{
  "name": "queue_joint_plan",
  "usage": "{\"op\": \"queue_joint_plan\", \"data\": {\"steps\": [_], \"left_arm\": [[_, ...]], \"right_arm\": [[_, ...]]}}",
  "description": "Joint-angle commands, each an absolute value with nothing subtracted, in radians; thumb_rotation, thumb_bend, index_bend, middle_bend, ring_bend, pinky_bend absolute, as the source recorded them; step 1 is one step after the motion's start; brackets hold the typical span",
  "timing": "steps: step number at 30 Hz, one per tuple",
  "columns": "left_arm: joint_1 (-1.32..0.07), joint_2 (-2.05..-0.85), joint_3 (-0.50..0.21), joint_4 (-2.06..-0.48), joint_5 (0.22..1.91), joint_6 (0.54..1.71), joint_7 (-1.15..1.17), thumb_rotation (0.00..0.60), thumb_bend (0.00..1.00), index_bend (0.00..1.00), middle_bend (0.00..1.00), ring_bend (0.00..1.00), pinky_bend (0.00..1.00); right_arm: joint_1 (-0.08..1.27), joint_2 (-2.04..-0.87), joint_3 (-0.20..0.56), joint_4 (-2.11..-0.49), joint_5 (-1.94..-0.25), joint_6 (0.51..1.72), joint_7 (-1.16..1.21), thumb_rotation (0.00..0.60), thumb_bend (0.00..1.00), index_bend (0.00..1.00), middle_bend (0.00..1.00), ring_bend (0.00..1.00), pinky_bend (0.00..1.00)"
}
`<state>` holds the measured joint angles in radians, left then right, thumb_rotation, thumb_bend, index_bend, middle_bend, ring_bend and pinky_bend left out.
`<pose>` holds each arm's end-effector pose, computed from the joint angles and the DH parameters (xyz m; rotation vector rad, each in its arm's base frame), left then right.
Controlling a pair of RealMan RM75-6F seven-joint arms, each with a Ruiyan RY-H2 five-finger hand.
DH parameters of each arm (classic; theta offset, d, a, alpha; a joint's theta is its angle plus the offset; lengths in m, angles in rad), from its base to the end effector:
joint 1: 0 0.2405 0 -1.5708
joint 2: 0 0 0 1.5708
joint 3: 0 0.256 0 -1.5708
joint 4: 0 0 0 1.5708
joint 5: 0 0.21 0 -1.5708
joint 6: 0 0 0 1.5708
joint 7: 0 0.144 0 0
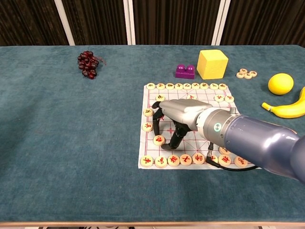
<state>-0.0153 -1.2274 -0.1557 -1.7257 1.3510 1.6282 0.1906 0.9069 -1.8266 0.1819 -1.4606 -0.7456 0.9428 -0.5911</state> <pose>-0.2988 0.1749 0.1572 -1.0768 -0.8747 -0.9103 -0.0798 -0.3114 -0.1098 1.9851 -1.1490 0.8129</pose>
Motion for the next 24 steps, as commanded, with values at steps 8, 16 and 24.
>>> {"op": "queue_joint_plan", "data": {"steps": [8, 16, 24], "left_arm": [[-0.016, -1.229, -0.154, -1.726, 1.352, 1.628, 0.193, 0.6, 0.02, 0.04, 0.0, 0.0, 0.04], [-0.017, -1.23, -0.154, -1.725, 1.351, 1.626, 0.196, 0.6, 0.03, 0.04, 0.0, 0.0, 0.04], [-0.017, -1.231, -0.152, -1.725, 1.353, 1.626, 0.197, 0.6, 0.02, 0.04, 0.0, 0.0, 0.04]], "right_arm": [[0.908, -1.828, 0.183, -1.458, -0.743, 0.938, -0.586, 0.6, 0.37, 0.52, 0.0, 0.0, 0.04], [0.909, -1.819, 0.192, -1.465, -0.737, 0.94, -0.582, 0.6, 0.37, 0.53, 0.0, 0.0, 0.04], [0.913, -1.797, 0.208, -1.488, -0.713, 0.948, -0.586, 0.6, 0.37, 0.53, 0.0, 0.0, 0.04]]}}
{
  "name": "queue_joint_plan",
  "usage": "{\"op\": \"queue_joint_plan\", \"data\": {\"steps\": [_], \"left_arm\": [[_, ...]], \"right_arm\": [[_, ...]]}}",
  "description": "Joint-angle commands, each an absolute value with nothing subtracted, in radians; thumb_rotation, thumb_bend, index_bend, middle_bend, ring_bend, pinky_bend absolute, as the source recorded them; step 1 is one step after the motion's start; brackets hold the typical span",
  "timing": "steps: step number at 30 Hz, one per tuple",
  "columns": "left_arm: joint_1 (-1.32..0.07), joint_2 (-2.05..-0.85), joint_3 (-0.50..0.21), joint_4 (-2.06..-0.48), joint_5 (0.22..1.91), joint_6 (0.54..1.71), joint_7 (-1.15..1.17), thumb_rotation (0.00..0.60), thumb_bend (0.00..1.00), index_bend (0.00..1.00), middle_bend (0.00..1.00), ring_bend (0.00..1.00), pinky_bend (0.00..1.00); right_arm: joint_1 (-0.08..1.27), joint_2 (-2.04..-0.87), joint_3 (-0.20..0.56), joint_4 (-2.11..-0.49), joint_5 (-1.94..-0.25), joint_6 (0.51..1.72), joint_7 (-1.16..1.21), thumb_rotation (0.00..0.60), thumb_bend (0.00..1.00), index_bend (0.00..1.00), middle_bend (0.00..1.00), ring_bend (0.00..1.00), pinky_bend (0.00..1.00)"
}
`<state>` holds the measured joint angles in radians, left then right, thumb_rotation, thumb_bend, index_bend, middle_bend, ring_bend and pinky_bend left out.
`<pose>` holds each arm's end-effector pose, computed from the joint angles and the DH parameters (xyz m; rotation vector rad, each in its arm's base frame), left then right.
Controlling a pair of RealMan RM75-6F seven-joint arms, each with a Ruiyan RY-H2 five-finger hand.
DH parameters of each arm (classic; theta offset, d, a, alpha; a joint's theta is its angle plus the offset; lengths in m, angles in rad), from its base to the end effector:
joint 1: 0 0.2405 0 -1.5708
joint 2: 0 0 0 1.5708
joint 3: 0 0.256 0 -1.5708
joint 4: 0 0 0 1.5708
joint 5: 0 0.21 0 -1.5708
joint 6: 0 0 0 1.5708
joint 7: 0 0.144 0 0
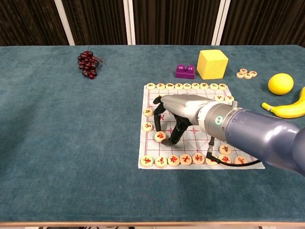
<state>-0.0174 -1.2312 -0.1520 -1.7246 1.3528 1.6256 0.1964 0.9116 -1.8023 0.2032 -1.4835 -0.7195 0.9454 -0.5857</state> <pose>-0.2984 0.1749 0.1551 -1.0843 -0.8760 -0.9067 -0.0778 -0.3176 -0.1013 1.9543 -1.1771 0.8266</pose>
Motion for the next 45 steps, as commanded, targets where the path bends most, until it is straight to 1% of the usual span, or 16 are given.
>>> {"op": "queue_joint_plan", "data": {"steps": [1, 13, 23, 28, 39, 45], "left_arm": [[-0.017, -1.232, -0.152, -1.725, 1.353, 1.626, 0.197, 0.6, 0.03, 0.04, 0.0, 0.0, 0.04], [-0.016, -1.232, -0.153, -1.725, 1.351, 1.629, 0.199, 0.6, 0.03, 0.04, 0.0, 0.0, 0.04], [-0.017, -1.234, -0.153, -1.724, 1.35, 1.629, 0.203, 0.6, 0.03, 0.04, 0.0, 0.0, 0.04], [-0.017, -1.235, -0.155, -1.724, 1.348, 1.631, 0.204, 0.6, 0.03, 0.04, 0.0, 0.0, 0.04], [-0.016, -1.235, -0.155, -1.724, 1.348, 1.632, 0.206, 0.6, 0.03, 0.04, 0.0, 0.0, 0.04], [-0.017, -1.236, -0.156, -1.723, 1.347, 1.632, 0.207, 0.6, 0.03, 0.04, 0.0, 0.0, 0.04]], "right_arm": [[0.913, -1.793, 0.213, -1.492, -0.706, 0.949, -0.586, 0.6, 0.37, 0.53, 0.0, 0.0, 0.04], [0.911, -1.725, 0.223, -1.535, -0.683, 0.962, -0.588, 0.6, 0.37, 0.53, 0.0, 0.0, 0.04], [0.886, -1.633, 0.207, -1.594, -0.69, 0.973, -0.574, 0.6, 0.37, 0.53, 0.0, 0.0, 0.04], [0.861, -1.596, 0.184, -1.617, -0.708, 0.973, -0.547, 0.6, 0.37, 0.53, 0.0, 0.0, 0.04], [0.828, -1.571, 0.145, -1.601, -0.743, 0.956, -0.496, 0.6, 0.37, 0.53, 0.0, 0.0, 0.04], [0.821, -1.563, 0.137, -1.589, -0.747, 0.945, -0.484, 0.6, 0.37, 0.53, 0.0, 0.0, 0.04]]}}
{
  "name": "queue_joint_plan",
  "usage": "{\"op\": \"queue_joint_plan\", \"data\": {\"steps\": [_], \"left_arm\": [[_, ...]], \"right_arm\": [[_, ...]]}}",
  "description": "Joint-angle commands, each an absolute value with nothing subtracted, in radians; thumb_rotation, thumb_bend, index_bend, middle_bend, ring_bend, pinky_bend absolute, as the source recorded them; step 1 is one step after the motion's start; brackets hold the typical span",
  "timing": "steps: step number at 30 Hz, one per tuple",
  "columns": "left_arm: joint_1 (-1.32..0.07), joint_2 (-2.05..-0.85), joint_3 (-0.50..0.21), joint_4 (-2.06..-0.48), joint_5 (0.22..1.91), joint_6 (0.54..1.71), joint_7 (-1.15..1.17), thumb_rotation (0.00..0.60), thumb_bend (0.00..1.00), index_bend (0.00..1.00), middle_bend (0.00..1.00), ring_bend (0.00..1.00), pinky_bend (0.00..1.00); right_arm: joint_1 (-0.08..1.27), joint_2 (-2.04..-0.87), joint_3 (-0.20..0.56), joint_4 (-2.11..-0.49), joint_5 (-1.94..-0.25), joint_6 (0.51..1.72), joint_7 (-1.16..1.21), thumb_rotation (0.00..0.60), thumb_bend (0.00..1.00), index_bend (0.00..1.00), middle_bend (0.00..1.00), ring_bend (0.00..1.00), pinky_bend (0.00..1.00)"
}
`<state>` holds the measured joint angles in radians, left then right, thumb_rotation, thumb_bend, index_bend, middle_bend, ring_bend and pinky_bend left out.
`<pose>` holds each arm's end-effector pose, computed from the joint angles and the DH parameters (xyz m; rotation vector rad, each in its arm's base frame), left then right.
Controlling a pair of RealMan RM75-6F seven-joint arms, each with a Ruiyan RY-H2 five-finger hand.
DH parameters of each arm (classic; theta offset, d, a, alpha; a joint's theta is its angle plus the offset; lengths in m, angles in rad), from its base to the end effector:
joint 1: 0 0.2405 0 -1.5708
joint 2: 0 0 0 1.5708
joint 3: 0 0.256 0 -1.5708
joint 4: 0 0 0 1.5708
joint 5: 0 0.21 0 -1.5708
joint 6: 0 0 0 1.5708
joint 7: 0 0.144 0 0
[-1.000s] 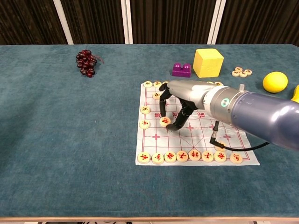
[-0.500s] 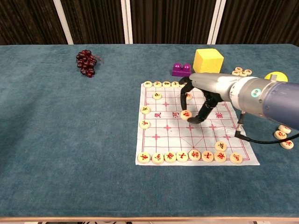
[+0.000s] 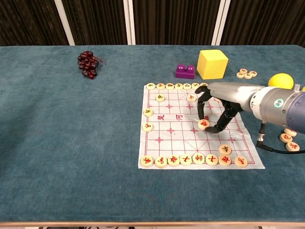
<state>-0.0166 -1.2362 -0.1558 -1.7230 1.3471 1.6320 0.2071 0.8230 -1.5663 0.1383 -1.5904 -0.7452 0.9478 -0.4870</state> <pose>-0.2988 0.1750 0.1554 -1.0753 -0.8684 -0.8999 -0.1420 -0.3285 -0.0399 1.8525 -1.1918 0.7506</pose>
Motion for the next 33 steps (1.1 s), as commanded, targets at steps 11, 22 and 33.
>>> {"op": "queue_joint_plan", "data": {"steps": [11, 22, 33], "left_arm": [[-0.017, -1.238, -0.154, -1.723, 1.349, 1.632, 0.211, 0.6, 0.03, 0.04, 0.0, 0.0, 0.04], [-0.016, -1.24, -0.153, -1.724, 1.352, 1.635, 0.216, 0.6, 0.02, 0.04, 0.0, 0.0, 0.04], [-0.016, -1.24, -0.154, -1.724, 1.351, 1.635, 0.216, 0.6, 0.03, 0.04, 0.0, 0.0, 0.04]], "right_arm": [[0.805, -1.515, 0.114, -1.617, -0.796, 0.921, -0.455, 0.6, 0.37, 0.53, 0.0, 0.0, 0.04], [0.783, -1.49, 0.092, -1.604, -0.873, 0.905, -0.404, 0.6, 0.37, 0.53, 0.0, 0.0, 0.04], [0.766, -1.482, 0.079, -1.572, -0.916, 0.88, -0.361, 0.6, 0.37, 0.53, 0.0, 0.0, 0.04]]}}
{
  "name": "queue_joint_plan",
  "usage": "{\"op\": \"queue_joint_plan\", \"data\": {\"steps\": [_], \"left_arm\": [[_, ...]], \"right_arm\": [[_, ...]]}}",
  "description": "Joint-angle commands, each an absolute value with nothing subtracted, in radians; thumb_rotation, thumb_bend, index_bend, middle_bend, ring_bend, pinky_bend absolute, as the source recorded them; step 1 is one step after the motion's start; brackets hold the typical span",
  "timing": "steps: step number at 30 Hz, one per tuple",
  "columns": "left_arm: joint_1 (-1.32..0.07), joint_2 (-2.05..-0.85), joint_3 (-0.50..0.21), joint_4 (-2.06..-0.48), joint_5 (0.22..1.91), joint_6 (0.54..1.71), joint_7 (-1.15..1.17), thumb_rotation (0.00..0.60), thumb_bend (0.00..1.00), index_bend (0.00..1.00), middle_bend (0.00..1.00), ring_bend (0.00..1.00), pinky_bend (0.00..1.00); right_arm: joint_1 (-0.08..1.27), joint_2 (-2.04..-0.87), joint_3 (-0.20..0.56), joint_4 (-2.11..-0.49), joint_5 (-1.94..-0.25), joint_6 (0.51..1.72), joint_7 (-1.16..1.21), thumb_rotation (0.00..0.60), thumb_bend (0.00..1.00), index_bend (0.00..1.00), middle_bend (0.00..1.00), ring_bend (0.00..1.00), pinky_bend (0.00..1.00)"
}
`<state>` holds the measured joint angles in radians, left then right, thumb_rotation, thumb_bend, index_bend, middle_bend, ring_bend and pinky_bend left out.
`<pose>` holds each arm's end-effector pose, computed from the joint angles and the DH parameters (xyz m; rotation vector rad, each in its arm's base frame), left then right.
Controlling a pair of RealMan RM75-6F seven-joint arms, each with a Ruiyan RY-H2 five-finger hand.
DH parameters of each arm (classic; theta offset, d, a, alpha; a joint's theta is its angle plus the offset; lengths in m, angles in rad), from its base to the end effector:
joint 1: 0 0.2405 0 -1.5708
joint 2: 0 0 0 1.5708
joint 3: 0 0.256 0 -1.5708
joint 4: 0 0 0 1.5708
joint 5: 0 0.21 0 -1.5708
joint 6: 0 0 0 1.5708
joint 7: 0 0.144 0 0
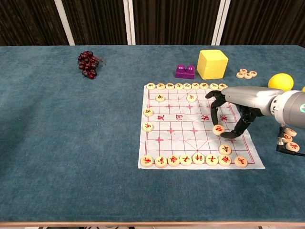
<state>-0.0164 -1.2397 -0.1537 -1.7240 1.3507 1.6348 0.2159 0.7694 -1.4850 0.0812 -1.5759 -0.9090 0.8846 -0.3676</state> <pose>-0.2979 0.1746 0.1542 -1.0787 -0.8644 -0.8973 -0.1712 -0.3218 -0.0242 1.9176 -1.1561 0.7330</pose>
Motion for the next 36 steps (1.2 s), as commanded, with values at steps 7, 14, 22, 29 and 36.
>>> {"op": "queue_joint_plan", "data": {"steps": [7, 14, 22, 29, 36], "left_arm": [[-0.017, -1.241, -0.152, -1.724, 1.351, 1.634, 0.219, 0.6, 0.03, 0.04, 0.0, 0.0, 0.04], [-0.016, -1.241, -0.153, -1.724, 1.352, 1.635, 0.219, 0.6, 0.03, 0.04, 0.0, 0.0, 0.04], [-0.017, -1.242, -0.152, -1.723, 1.353, 1.635, 0.221, 0.6, 0.03, 0.04, 0.0, 0.0, 0.04], [-0.017, -1.243, -0.152, -1.724, 1.353, 1.635, 0.223, 0.6, 0.03, 0.04, 0.0, 0.0, 0.04], [-0.017, -1.243, -0.152, -1.724, 1.353, 1.634, 0.223, 0.6, 0.03, 0.04, 0.0, 0.0, 0.04]], "right_arm": [[0.756, -1.478, 0.074, -1.556, -0.947, 0.869, -0.334, 0.6, 0.37, 0.53, 0.0, 0.0, 0.04], [0.75, -1.479, 0.07, -1.54, -0.96, 0.861, -0.323, 0.6, 0.37, 0.53, 0.0, 0.0, 0.04], [0.742, -1.471, 0.065, -1.533, -0.989, 0.85, -0.304, 0.6, 0.37, 0.53, 0.0, 0.0, 0.04], [0.737, -1.477, 0.063, -1.518, -1.001, 0.844, -0.298, 0.6, 0.37, 0.53, 0.0, 0.0, 0.04], [0.735, -1.479, 0.063, -1.512, -1.006, 0.841, -0.3, 0.6, 0.37, 0.53, 0.0, 0.0, 0.04]]}}
